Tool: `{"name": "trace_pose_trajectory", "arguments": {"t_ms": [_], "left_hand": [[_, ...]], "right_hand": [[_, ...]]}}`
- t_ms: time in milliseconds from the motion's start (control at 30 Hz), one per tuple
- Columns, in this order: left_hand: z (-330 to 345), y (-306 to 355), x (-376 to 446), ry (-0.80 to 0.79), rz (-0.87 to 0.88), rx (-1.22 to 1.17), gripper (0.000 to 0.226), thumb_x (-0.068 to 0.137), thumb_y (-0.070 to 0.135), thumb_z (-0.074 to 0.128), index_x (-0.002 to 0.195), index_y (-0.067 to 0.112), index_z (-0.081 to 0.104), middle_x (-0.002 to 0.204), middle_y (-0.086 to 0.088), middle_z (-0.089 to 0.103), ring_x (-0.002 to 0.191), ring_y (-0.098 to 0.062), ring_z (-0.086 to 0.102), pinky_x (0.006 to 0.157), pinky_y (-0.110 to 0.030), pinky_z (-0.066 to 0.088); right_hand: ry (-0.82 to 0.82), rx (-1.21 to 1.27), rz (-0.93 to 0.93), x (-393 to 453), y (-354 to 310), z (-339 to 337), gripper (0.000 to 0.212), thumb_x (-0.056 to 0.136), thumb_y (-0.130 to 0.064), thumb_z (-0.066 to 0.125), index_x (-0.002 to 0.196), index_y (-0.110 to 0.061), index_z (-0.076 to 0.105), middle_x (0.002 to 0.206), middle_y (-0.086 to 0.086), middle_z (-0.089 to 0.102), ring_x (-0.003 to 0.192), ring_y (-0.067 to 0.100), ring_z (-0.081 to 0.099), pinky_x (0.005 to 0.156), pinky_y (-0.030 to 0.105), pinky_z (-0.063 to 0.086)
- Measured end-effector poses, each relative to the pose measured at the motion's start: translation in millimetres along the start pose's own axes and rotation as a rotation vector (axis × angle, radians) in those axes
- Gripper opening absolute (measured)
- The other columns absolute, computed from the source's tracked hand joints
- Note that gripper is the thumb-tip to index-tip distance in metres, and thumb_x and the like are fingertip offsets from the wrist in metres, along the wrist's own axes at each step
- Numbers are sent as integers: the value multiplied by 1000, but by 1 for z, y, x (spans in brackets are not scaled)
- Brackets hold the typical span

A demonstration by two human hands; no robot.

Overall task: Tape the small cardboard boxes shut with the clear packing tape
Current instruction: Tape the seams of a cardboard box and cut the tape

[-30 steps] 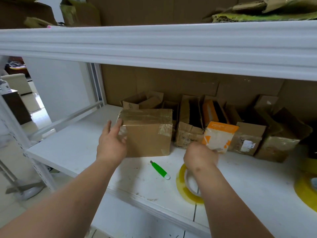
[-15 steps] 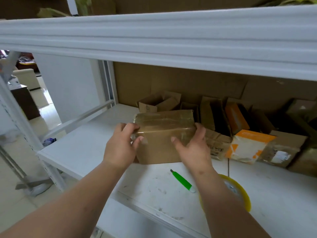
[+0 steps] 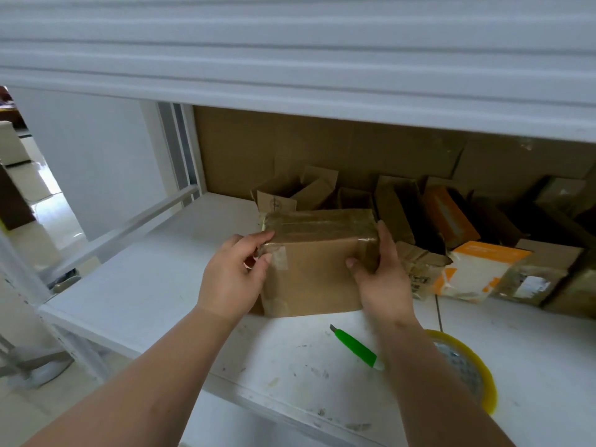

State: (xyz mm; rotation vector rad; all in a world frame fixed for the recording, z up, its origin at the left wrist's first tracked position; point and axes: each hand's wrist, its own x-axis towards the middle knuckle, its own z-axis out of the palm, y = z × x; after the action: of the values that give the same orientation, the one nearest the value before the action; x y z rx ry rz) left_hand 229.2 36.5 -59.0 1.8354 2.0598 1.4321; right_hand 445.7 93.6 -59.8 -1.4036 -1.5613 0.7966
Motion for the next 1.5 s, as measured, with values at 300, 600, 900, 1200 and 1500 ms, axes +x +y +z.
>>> {"name": "trace_pose_trajectory", "arguments": {"t_ms": [300,600,900,1200,1500], "left_hand": [[0,-10,-2,15,-207,-104,45,99,35,54,142,38,45,100,11,58,91,-6,53,72,-5,34],[-32,-10,10,188,-373,-436,35,103,26,49,136,20,58,131,17,55,116,0,46,99,-17,31],[-80,-37,25,228,-413,-380,36,103,27,49,138,29,56,136,10,59,124,-6,49,99,-16,29],[-88,-51,13,184,-189,292,62,91,41,58,148,27,42,158,-3,33,147,-29,19,119,-52,10],[-100,-42,-19,272,-764,-523,119,60,76,73,154,43,9,161,11,8,147,-25,22,116,-56,27]], "right_hand": [[65,70,18,-7,-4,9,72,97,-32,60,154,-46,18,141,-13,49,121,13,52,101,32,42],[92,85,-91,-24,-32,35,58,96,-41,58,147,-49,33,129,-15,53,103,5,54,93,30,50],[-183,173,-115,-34,-45,72,59,88,-49,64,140,-57,36,153,-10,32,136,13,40,112,43,40],[-72,581,177,-35,-41,103,46,89,-46,66,131,-32,55,115,-1,67,88,15,62,78,33,53],[-349,685,527,-39,-59,138,38,94,-56,54,119,-28,50,105,8,66,68,20,60,63,32,53]]}}
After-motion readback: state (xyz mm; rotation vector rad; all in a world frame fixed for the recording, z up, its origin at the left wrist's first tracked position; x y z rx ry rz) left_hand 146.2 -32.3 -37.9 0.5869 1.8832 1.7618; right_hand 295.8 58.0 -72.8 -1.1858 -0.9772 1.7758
